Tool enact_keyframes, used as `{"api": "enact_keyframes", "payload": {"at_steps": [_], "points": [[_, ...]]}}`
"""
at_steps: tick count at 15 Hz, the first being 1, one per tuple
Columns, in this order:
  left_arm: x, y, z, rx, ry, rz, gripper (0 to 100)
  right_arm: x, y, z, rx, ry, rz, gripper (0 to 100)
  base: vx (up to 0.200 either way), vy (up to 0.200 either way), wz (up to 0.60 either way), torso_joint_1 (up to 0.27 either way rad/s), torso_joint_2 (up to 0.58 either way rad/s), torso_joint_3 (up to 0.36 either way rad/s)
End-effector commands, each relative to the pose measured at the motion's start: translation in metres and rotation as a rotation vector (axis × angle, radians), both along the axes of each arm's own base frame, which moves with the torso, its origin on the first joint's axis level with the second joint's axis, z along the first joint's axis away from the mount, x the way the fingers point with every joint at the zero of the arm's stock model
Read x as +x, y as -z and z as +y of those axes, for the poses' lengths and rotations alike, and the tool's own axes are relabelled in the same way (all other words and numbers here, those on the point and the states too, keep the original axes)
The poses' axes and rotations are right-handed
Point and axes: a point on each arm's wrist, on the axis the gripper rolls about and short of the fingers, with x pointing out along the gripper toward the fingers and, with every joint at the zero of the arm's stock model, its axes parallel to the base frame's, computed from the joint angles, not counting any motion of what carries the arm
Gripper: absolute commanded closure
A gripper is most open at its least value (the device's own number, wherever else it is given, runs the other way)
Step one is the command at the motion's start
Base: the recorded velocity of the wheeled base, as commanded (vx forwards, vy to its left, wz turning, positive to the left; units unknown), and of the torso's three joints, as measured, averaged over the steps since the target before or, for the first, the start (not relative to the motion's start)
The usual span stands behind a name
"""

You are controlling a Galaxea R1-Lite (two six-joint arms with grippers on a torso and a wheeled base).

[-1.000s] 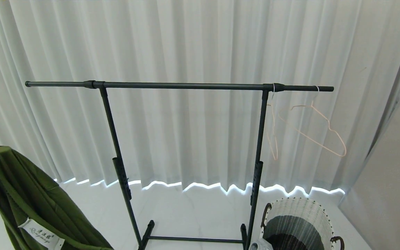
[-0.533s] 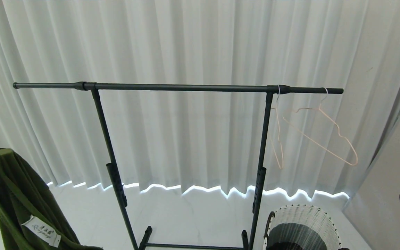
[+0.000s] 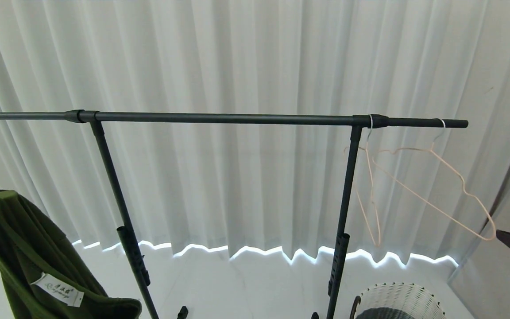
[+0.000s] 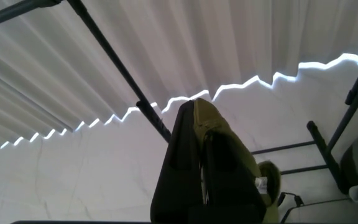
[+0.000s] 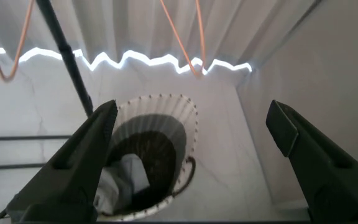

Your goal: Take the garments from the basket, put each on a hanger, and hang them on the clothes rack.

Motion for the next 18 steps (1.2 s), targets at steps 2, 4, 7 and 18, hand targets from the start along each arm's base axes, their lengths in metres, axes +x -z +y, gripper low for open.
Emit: {"api": "enact_keyframes", "payload": {"at_steps": [2, 4, 7, 18], "points": [[0.001, 0.003, -0.001, 0.011, 0.001, 0.011, 100, 0.017, -0.003, -0.004, 0.009, 0.019, 0.023, 0, 0.0, 0.0, 0.0, 0.0, 0.0, 0.0], [0.001, 0.004, -0.001, 0.013, 0.001, 0.013, 100, 0.037, -0.011, -0.009, 0.014, 0.043, 0.034, 0, 0.0, 0.0, 0.0, 0.0, 0.0, 0.0], [0.001, 0.005, -0.001, 0.016, 0.001, 0.017, 100, 0.085, -0.023, -0.019, 0.005, 0.074, 0.049, 0, 0.0, 0.0, 0.0, 0.0, 0.0, 0.0], [0.001, 0.007, -0.001, 0.02, 0.002, 0.021, 100, 0.186, 0.01, -0.054, -0.072, -0.107, 0.205, 0, 0.0, 0.0, 0.0, 0.0, 0.0, 0.0]]}}
